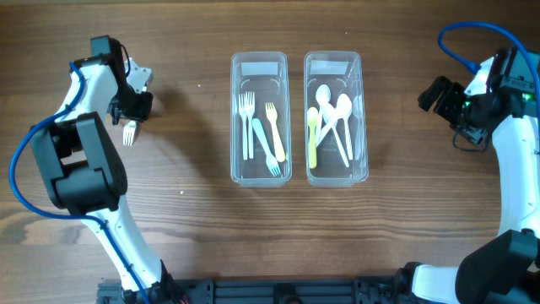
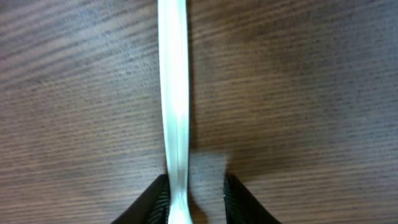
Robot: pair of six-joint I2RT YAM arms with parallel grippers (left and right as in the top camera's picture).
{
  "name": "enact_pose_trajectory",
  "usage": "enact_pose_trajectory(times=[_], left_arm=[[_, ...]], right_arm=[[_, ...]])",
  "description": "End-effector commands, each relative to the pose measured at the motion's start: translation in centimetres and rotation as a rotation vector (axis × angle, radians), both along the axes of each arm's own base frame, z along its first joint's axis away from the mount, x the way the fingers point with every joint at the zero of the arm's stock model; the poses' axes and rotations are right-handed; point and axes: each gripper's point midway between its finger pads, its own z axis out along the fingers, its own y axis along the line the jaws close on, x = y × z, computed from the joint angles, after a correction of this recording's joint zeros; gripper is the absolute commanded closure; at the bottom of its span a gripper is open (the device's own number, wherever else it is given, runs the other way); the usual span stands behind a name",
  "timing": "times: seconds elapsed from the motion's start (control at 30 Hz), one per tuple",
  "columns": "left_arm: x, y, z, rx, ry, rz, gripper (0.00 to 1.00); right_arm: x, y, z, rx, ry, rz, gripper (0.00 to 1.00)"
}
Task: Pack container
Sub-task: 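Grasp the last white fork with the left gripper, then place the last white fork into the left container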
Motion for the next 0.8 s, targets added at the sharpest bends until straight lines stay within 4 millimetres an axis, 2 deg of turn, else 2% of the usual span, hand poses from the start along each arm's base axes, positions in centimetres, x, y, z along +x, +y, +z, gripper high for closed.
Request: enact_pose_trajectory(times=[0.0,0.1,0.3,0.43,0.57,0.67,0.77], left_arm=[[-1.0,0.0,-1.0,-0.011,0.047,-0.002,0.76],[-1.7,-0.1,-1.1,-0.017,0.074,-0.002,0.96],[-2.8,-0.7,-0.4,-0.027,0.117,0.005,0.96],[-1.5,-2.6,2.6,-0.076,0.051,0.054,0.96],[-0.3,-7.3,8.4,-0.156,-0.047,0.056,0.96],[-0.1,-12.0,13.0,-0.177,-0.136,0.006,0.96],[-1.1,-17.9,16.9,-0.217,-0.221,-0.111,0.96]], right_arm=[[0.0,0.2,-0.5,0.017,0.016,-0.004,0.0],[-0.1,0.3,-0.5,0.018,0.02,-0.003,0.0],[-0.3,0.3,-0.6,0.021,0.027,-0.004,0.0],[-0.4,0.4,-0.6,0.023,0.032,-0.004,0.0],[-0.4,0.4,-0.6,0.023,0.033,-0.004,0.0],[-0.4,0.4,-0.6,0.022,0.032,-0.004,0.0],[-0.3,0.3,-0.6,0.022,0.029,-0.004,0.0]])
